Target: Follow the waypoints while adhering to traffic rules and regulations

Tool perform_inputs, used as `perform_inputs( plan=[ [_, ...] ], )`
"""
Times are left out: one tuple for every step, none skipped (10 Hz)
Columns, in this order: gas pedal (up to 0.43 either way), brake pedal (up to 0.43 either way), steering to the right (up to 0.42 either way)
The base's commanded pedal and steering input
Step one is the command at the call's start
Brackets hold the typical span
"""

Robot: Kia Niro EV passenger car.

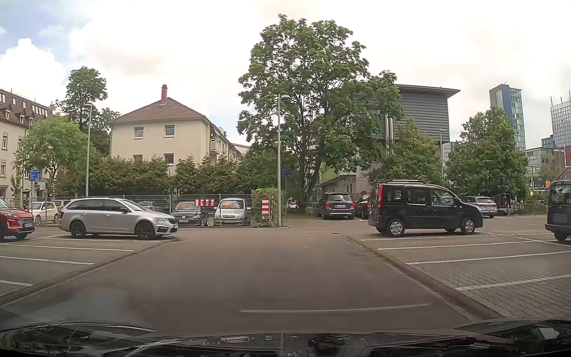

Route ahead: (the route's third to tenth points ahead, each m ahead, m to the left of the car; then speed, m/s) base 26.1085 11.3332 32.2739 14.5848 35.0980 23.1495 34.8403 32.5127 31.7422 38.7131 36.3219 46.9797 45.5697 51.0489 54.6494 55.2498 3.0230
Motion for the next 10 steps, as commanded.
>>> perform_inputs(
  plan=[
    [0.000,0.000,0.075],
    [0.000,0.000,0.086],
    [0.000,0.012,0.096],
    [0.000,0.030,0.106],
    [0.000,0.055,0.116],
    [0.000,0.055,0.120],
    [0.000,0.061,0.120],
    [0.000,0.067,0.114],
    [0.000,0.079,0.105],
    [0.000,0.085,0.091]
  ],
)
